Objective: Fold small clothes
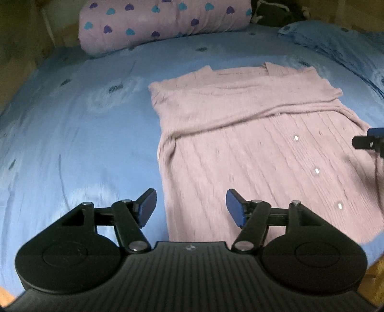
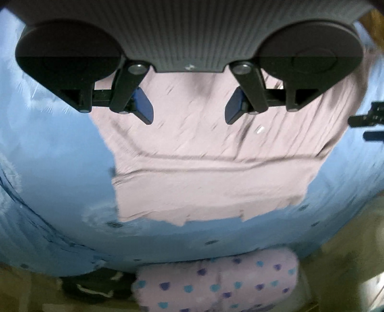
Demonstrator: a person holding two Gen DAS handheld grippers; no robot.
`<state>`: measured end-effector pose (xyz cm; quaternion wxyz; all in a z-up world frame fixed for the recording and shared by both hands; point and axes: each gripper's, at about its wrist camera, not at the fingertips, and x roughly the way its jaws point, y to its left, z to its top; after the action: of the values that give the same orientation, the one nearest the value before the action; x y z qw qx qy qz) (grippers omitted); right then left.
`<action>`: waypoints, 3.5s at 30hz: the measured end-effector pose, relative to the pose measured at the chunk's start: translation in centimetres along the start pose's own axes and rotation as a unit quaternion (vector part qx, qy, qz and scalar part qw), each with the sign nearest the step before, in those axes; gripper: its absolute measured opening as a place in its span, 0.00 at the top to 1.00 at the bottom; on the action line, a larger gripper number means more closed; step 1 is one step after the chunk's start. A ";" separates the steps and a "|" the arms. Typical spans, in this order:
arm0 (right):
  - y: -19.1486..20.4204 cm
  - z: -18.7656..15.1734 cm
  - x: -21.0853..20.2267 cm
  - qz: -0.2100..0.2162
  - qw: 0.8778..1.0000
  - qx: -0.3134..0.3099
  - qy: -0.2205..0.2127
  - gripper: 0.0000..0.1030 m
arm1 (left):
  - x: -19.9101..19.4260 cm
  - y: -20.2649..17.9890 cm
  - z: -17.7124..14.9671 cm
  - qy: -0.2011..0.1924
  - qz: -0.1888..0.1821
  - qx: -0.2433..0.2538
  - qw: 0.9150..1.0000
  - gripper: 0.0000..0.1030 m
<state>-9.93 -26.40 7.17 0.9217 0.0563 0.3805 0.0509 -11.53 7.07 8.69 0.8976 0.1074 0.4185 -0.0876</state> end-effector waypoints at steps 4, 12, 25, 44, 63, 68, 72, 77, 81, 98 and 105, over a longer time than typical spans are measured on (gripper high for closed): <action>1.9 -2.1 -1.5 0.009 1.000 -0.019 0.001 0.34 | -1.4 0.6 -2.4 0.016 -0.011 -0.027 0.999 0.32; 4.1 -4.5 -3.5 0.013 0.999 -0.043 0.000 0.34 | -0.9 1.6 -6.0 0.062 -0.038 -0.087 0.994 0.33; 5.6 -6.3 -5.1 0.013 0.998 -0.066 -0.012 0.34 | -3.8 2.1 -7.6 0.024 -0.033 -0.083 0.996 0.86; 6.7 -8.5 -7.8 0.006 0.988 -0.156 -0.006 0.34 | -7.7 -2.9 -7.2 -0.013 -0.051 0.034 0.998 0.40; 8.5 -11.6 -6.8 -0.061 0.955 -0.289 0.022 0.34 | -2.3 -7.6 -8.6 -0.006 0.027 0.182 0.983 0.31; 8.8 -11.7 -5.8 -0.105 0.945 -0.309 0.006 0.34 | -0.9 -7.5 -7.8 -0.009 0.031 0.156 0.987 0.31; 8.5 -11.5 -5.4 -0.127 0.945 -0.302 0.000 0.34 | -0.4 -7.6 -7.6 -0.016 0.033 0.150 0.988 0.31; 8.4 -11.0 -4.5 -0.147 0.944 -0.294 -0.001 0.34 | -0.1 -7.1 -7.6 -0.022 0.025 0.133 0.991 0.31; 8.5 -10.8 -3.8 -0.155 0.942 -0.297 -0.002 0.35 | 0.2 -7.0 -7.6 -0.027 0.026 0.134 0.990 0.28; 7.5 -10.8 -3.7 -0.162 0.948 -0.271 -0.021 0.80 | 0.6 -7.1 -7.9 -0.042 0.035 0.117 0.992 0.27; 7.5 -10.7 -3.8 -0.159 0.950 -0.269 -0.024 0.80 | 0.6 -6.8 -8.0 -0.045 0.028 0.097 0.994 0.30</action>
<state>-20.57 -18.80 3.30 0.9076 -0.2541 0.3343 0.0027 -18.68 2.64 2.47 0.9030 0.2013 0.3639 -0.1077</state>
